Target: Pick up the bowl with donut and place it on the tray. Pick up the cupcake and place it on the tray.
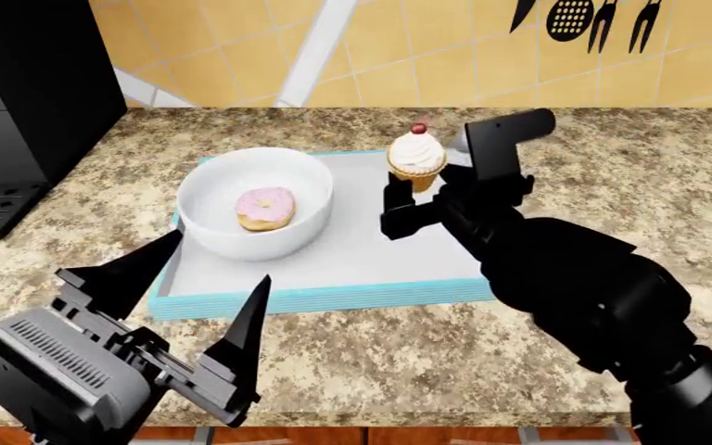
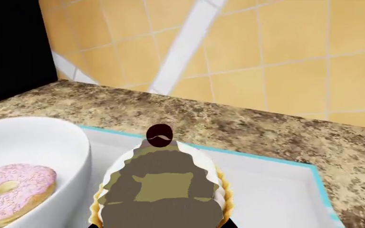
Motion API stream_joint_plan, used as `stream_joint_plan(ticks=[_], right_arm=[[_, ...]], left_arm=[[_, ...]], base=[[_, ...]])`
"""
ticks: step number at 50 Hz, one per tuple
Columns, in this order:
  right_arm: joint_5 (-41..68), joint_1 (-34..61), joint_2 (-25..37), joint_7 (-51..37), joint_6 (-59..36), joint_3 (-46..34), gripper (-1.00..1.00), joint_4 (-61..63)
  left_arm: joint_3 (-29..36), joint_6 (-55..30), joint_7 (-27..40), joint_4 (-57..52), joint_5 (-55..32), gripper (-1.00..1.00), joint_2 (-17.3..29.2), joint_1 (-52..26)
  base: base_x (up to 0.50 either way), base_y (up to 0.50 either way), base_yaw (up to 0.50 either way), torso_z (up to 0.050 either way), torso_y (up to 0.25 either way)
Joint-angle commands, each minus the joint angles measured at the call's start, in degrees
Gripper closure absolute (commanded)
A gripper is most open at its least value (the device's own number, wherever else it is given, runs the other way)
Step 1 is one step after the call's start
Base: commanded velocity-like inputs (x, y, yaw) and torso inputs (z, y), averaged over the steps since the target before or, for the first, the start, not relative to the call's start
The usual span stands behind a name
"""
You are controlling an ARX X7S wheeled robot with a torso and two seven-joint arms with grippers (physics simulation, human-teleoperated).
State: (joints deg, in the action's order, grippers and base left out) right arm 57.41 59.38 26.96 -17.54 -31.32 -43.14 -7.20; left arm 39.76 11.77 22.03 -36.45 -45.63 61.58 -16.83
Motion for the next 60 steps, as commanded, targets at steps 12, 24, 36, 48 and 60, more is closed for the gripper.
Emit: stream_joint_plan(ticks=[12, 24, 36, 48, 60], right_arm=[[-2.9, 1.7, -4.4, 4.6, 0.0, -2.3, 1.00, -9.5], [-3.9, 2.4, -6.7, 7.1, 1.5, -3.0, 1.00, -14.3], [-4.6, 1.8, -7.9, 8.8, 3.0, -3.4, 1.00, -17.9], [-5.0, 1.3, -8.6, 9.6, 4.1, -3.5, 1.00, -20.3], [-5.4, 1.2, -9.3, 10.2, 4.5, -3.8, 1.00, -21.9]], left_arm=[[0.3, -0.4, -0.6, 0.7, -0.1, -1.00, -0.6, -0.1], [0.3, -0.4, -0.9, 0.8, -0.1, -1.00, -0.6, 0.0], [0.4, -0.6, -1.0, 1.0, 0.0, -1.00, -0.8, -0.1], [0.6, -1.3, -1.0, 1.0, 0.2, -1.00, -1.1, -0.3], [0.6, -1.4, -1.1, 1.1, 0.2, -1.00, -1.1, -0.3]], base=[[0.00, 0.00, 0.00, 0.000, 0.000], [0.00, 0.00, 0.00, 0.000, 0.000], [0.00, 0.00, 0.00, 0.000, 0.000], [0.00, 0.00, 0.00, 0.001, 0.000], [0.00, 0.00, 0.00, 0.000, 0.000]])
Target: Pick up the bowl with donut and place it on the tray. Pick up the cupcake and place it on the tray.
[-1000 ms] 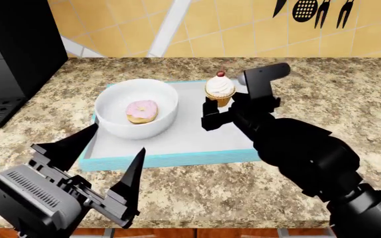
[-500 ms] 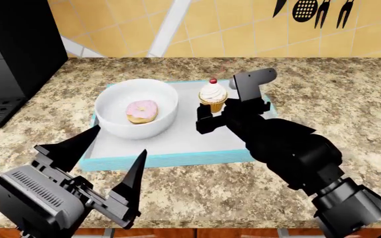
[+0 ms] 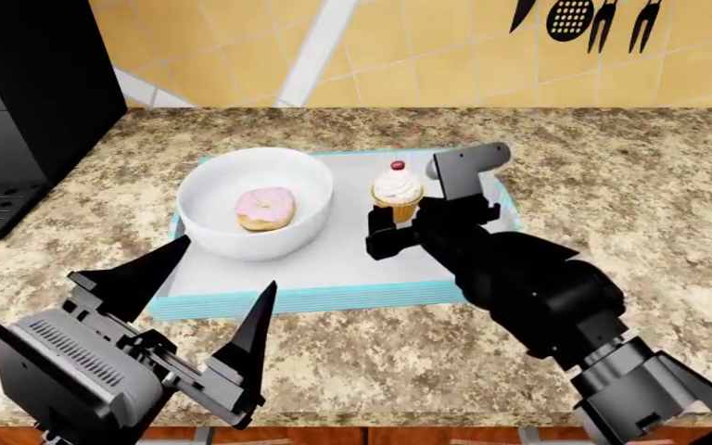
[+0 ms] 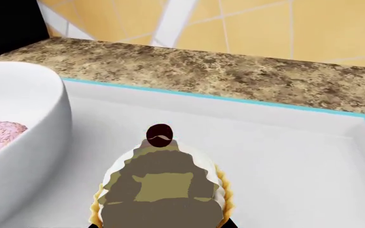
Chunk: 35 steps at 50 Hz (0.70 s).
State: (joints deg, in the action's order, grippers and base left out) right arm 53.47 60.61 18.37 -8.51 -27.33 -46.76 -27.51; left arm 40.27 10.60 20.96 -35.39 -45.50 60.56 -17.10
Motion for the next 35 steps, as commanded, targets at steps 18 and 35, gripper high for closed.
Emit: stream_joint_plan(ticks=[18, 35], right_arm=[[-1.9, -0.3, -1.4, 1.9, 0.9, -0.8, 1.00, -3.4], [-2.1, -0.3, -1.5, 2.3, 0.9, -1.2, 1.00, -4.0]], left_arm=[[0.0, -0.2, -0.2, 0.2, 0.2, -1.00, -0.2, 0.1], [-0.1, -0.4, -0.2, 0.1, 0.2, -1.00, -0.3, 0.0]], base=[[0.00, 0.00, 0.00, 0.000, 0.000], [0.00, 0.00, 0.00, 0.000, 0.001]])
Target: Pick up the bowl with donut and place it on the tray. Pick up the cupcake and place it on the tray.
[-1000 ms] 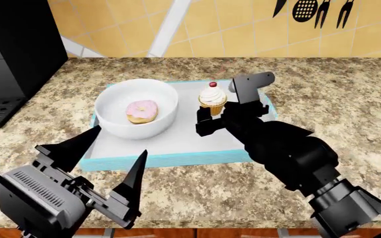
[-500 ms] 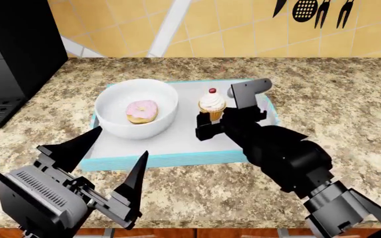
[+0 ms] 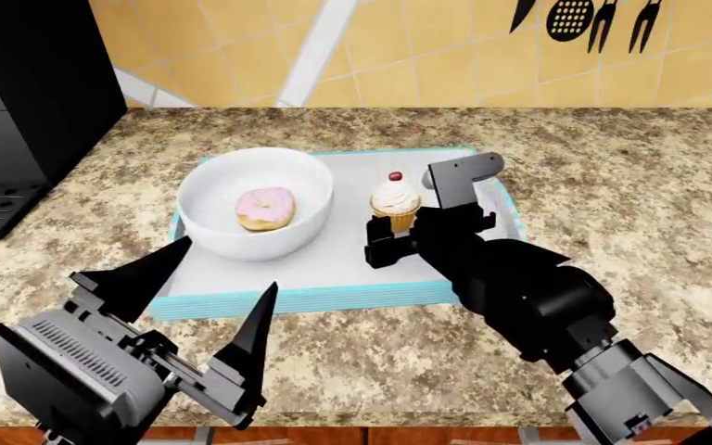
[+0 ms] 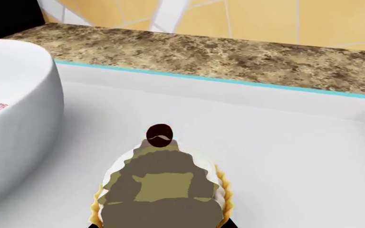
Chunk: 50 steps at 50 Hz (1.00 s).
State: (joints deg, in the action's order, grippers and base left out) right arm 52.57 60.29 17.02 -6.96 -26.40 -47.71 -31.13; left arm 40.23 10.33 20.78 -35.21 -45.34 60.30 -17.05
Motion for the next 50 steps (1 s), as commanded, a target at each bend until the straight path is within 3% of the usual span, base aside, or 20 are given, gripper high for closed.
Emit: stream_joint_plan(ticks=[1, 8, 9, 25, 50], right_arm=[[-1.2, 0.0, -0.2, 0.8, -0.1, -0.3, 1.00, -0.4], [-0.9, 0.3, 0.0, 0.6, -0.4, -0.1, 1.00, -0.2], [-0.7, 0.3, 0.0, 0.6, -0.4, 0.0, -1.00, -0.2], [0.4, 0.3, 1.0, -0.2, -0.9, 0.8, -1.00, 2.7], [5.2, -1.0, 7.4, -6.0, -4.4, 3.5, -1.00, 21.5]], left_arm=[[-0.1, -0.1, 0.0, -0.1, 0.0, -1.00, 0.0, 0.0], [0.0, -0.2, -0.1, -0.1, 0.0, -1.00, 0.0, 0.0], [0.0, -0.2, -0.1, -0.1, 0.0, -1.00, 0.0, 0.0], [-0.1, 0.0, -0.2, 0.0, 0.0, -1.00, 0.0, 0.2], [0.3, -0.2, -1.2, 0.8, 0.1, -1.00, -0.7, 0.2]], base=[[0.00, 0.00, 0.00, 0.000, 0.000], [0.00, 0.00, 0.00, 0.000, 0.000], [0.00, 0.00, 0.00, 0.000, 0.000], [0.00, 0.00, 0.00, 0.000, 0.000], [0.00, 0.00, 0.00, 0.000, 0.000]])
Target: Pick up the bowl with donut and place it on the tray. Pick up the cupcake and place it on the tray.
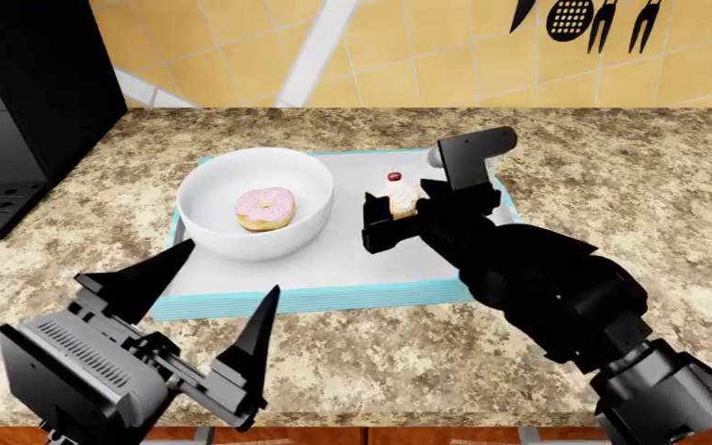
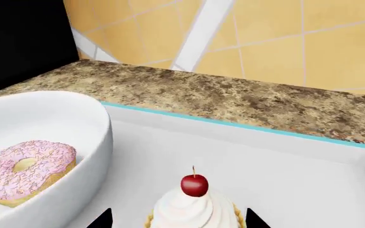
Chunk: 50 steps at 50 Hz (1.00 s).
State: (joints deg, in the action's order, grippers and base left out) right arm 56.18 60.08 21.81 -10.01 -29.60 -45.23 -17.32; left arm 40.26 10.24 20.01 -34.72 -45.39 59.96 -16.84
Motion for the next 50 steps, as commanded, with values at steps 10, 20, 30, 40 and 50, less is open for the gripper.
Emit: stream_joint_plan(ticks=[10, 20, 30, 40, 50], right_arm=[[3.9, -2.3, 7.2, -9.4, -2.9, 2.8, -1.00, 19.7], [6.3, -4.8, 11.5, -16.2, -3.8, 4.9, -1.00, 30.9], [8.2, -9.5, 15.8, -24.0, -3.5, 6.7, -1.00, 42.9], [8.2, -14.9, 19.3, -30.1, -1.2, 8.4, -1.00, 51.7], [8.2, -19.8, 23.2, -36.4, 0.4, 10.0, -1.00, 60.5]], left_arm=[[0.0, 0.2, -0.1, -0.2, 0.3, -1.00, 0.0, 0.4], [-0.1, 0.3, 0.0, -0.3, 0.4, -1.00, 0.1, 0.6], [-0.2, 1.1, 0.4, -0.3, 0.7, -1.00, 0.3, 1.5], [-0.1, 1.8, 0.8, -0.5, 1.5, -1.00, 0.7, 2.8], [-0.3, 2.9, 1.2, -1.0, 1.9, -1.00, 1.4, 4.0]], base=[[0.00, 0.00, 0.00, 0.000, 0.000], [0.00, 0.00, 0.00, 0.000, 0.000], [0.00, 0.00, 0.00, 0.000, 0.000], [0.00, 0.00, 0.00, 0.000, 0.000], [0.00, 0.00, 0.00, 0.000, 0.000]])
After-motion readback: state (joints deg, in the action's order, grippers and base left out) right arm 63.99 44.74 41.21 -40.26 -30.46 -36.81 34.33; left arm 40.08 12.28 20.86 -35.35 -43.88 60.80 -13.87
